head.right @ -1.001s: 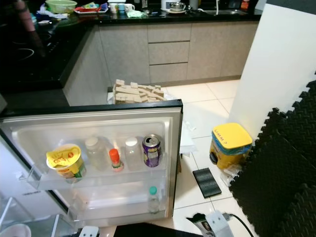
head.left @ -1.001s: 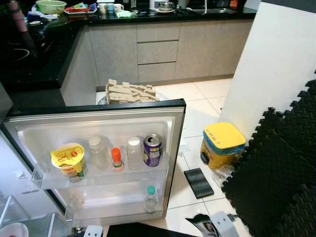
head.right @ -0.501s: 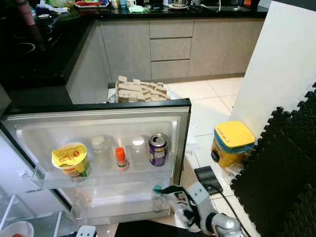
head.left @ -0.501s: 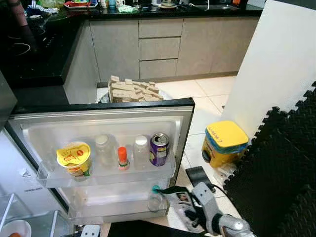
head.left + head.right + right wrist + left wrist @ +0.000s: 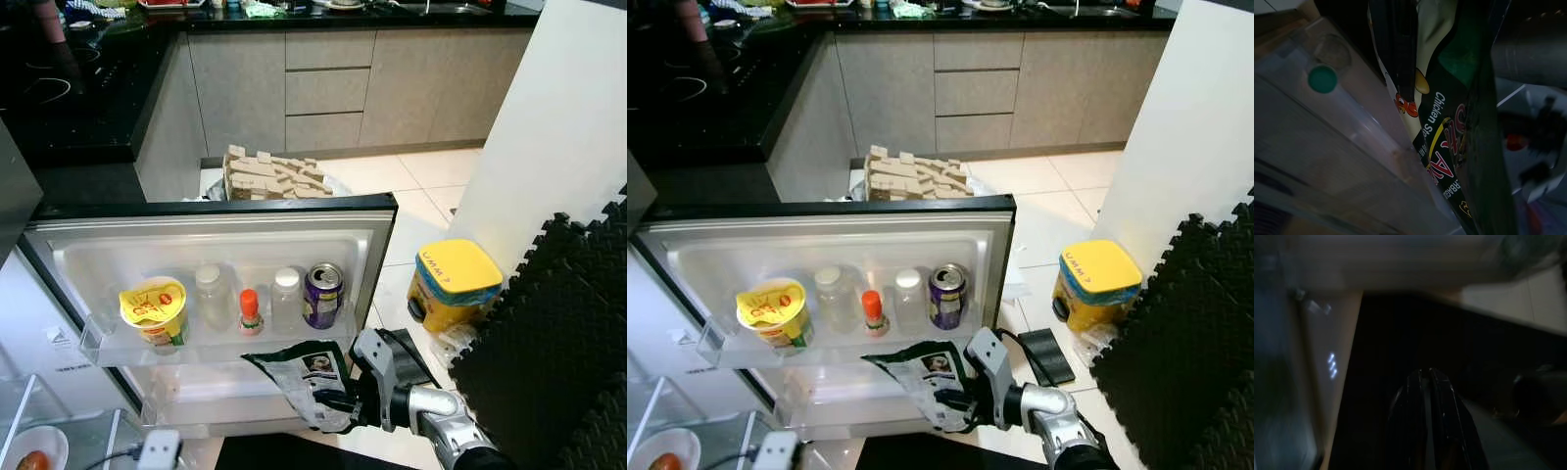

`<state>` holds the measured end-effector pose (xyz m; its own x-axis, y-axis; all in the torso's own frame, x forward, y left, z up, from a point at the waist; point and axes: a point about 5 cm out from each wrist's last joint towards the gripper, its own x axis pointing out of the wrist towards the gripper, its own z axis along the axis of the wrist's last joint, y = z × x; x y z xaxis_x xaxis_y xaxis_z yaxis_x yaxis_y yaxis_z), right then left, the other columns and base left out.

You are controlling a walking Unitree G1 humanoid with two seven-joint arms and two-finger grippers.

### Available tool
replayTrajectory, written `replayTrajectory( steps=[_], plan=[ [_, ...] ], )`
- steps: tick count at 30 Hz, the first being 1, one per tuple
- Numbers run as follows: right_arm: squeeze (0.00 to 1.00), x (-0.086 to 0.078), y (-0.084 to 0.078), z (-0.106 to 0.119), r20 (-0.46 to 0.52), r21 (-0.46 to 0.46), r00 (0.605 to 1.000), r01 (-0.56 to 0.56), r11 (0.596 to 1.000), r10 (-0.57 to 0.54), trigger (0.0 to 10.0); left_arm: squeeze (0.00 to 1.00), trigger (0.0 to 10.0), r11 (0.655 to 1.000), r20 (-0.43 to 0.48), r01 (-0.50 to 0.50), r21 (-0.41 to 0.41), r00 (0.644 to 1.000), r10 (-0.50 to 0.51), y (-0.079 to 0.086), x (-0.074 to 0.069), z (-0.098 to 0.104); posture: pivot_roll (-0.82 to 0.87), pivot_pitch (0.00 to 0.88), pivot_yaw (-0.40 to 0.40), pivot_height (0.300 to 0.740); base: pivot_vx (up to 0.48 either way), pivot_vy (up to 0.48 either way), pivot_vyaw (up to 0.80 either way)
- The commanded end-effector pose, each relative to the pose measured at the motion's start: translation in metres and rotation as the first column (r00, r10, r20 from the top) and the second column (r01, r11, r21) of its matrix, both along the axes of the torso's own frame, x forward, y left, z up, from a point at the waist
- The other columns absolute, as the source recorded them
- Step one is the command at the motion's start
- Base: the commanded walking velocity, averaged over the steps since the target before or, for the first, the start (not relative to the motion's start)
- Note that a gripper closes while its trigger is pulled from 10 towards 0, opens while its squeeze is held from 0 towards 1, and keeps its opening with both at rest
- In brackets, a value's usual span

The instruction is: Restocking fridge

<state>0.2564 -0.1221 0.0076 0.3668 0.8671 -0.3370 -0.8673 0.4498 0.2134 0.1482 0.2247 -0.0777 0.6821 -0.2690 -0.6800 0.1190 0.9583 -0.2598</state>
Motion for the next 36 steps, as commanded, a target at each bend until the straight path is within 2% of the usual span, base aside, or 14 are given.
replayTrajectory(
  steps=[1, 3, 6, 8, 10, 14, 23, 36],
  plan=[
    [0.00, 0.003, 0.001, 0.007, 0.020, 0.030, 1.000, -0.014, 0.999, 0.014, 10.0, 0.00, 10.0, 0.999, 0.100, 0.038, 0.007, 0.994, -0.039, 0.021, 0.014, 0.016, 0.03, 0.000, -0.034, 0.740, 0.000, 0.000, 0.00],
    [0.00, 0.001, 0.002, 0.007, 0.015, 0.028, 1.000, -0.017, 0.999, 0.017, 10.0, 0.00, 10.0, 0.998, 0.116, 0.067, 0.008, 0.991, -0.067, 0.025, 0.016, 0.020, 0.04, 0.000, -0.031, 0.740, 0.000, 0.000, 0.00],
    [0.00, -0.002, 0.004, 0.005, 0.007, 0.027, 1.000, -0.012, 1.000, 0.011, 10.0, 0.00, 10.0, 0.987, 0.168, 0.161, 0.013, 0.973, -0.160, 0.033, 0.021, 0.030, 0.04, 0.000, -0.031, 0.740, 0.000, 0.000, 0.00],
    [0.00, -0.004, 0.007, 0.004, 0.004, 0.030, 1.000, -0.004, 1.000, 0.003, 10.0, 0.00, 10.0, 0.967, 0.225, 0.253, 0.015, 0.942, -0.250, 0.037, 0.026, 0.041, 0.04, 0.000, -0.028, 0.740, 0.000, 0.000, 0.00],
    [0.00, -0.004, 0.007, 0.004, 0.004, 0.031, 1.000, -0.002, 1.000, 0.002, 10.0, 0.00, 10.0, 0.964, 0.234, 0.266, 0.013, 0.936, -0.261, 0.038, 0.027, 0.043, 0.04, 0.000, -0.028, 0.740, 0.000, 0.000, 0.00],
    [0.00, -0.001, 0.010, 0.005, -0.013, 0.036, 0.999, 0.033, 0.999, -0.033, 10.0, 0.00, 10.0, 0.933, 0.297, 0.360, -0.013, 0.892, -0.341, 0.040, 0.032, 0.055, 0.05, 0.000, -0.027, 0.740, 0.000, 0.000, 0.00],
    [0.00, -0.001, 0.012, 0.005, -0.015, 0.013, 0.999, 0.034, 0.999, -0.034, 10.0, 0.00, 10.0, 0.897, 0.344, 0.434, -0.082, 0.857, -0.384, 0.031, 0.033, 0.058, 0.05, 0.000, -0.024, 0.697, 0.000, 0.000, 0.00],
    [0.00, 0.002, 0.015, 0.012, -0.006, 0.030, 1.000, 0.030, 0.999, -0.030, 10.0, 0.00, 10.0, 0.886, 0.377, 0.449, -0.114, 0.845, -0.379, 0.032, 0.034, 0.062, 0.05, 0.000, -0.023, 0.645, 0.000, 0.000, 0.00]
  ],
)
